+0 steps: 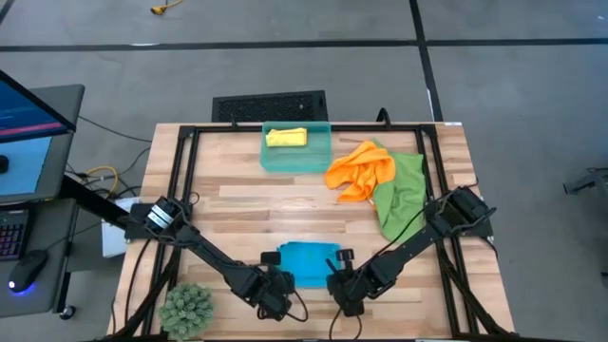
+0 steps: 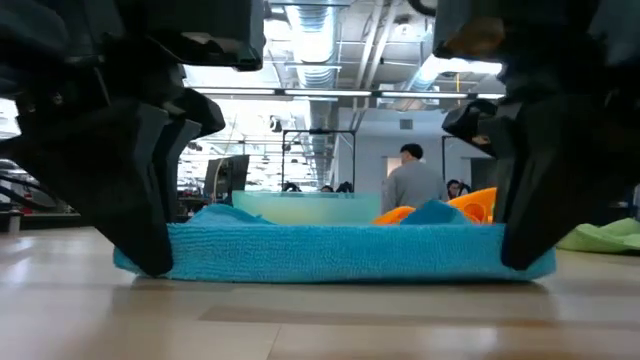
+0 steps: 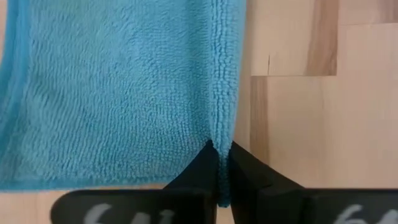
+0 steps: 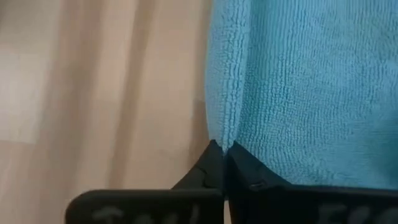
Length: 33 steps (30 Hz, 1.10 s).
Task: Roll microfiber towels into tight, uniform cylinder then place into a basket
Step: Roll the blue microfiber towel
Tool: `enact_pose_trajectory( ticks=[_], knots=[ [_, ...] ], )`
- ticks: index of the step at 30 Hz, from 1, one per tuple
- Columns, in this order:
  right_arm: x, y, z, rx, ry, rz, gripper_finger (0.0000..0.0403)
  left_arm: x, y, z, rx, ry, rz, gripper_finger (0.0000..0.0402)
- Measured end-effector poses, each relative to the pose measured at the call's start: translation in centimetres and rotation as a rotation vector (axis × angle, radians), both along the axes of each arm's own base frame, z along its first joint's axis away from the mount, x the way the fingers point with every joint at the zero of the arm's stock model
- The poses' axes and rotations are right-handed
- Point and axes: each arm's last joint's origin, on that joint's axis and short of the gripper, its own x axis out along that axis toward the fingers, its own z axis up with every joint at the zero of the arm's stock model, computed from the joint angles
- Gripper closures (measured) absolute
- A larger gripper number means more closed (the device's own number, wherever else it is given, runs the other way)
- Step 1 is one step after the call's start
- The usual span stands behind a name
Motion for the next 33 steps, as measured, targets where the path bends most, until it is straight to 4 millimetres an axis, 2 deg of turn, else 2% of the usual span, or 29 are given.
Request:
enact_pose_trajectory(
  ticks=[5, 11, 16, 24, 29, 33],
  knots=[
    [0.2, 0.2, 0.1, 0.102, 0.022, -0.021, 0.0367, 0.6, 0.6, 0.2, -0.098, 0.053, 0.019, 0.0396],
    [0.5, 0.3, 0.2, 0.179, 0.042, -0.028, 0.0393, 1.2, 1.4, 0.3, -0.221, 0.125, 0.036, 0.0397],
    [0.6, 0.4, 0.3, 0.209, 0.040, -0.017, 0.0381, 1.1, 1.9, 0.7, -0.253, 0.160, 0.053, 0.0397],
    [0.7, 0.6, 0.5, 0.233, 0.029, -0.007, 0.0396, 0.6, 2.1, 2.9, -0.289, 0.132, 0.057, 0.0397],
    [1.2, 0.9, 0.9, 0.359, 0.041, 0.035, 0.0382, 0.8, 2.3, 2.9, -0.398, 0.198, 0.069, 0.0397],
    [1.6, 1.1, 1.2, 0.456, 0.049, 0.078, 0.0384, 1.1, 3.6, 2.8, -0.442, 0.245, 0.108, 0.0397]
  ],
)
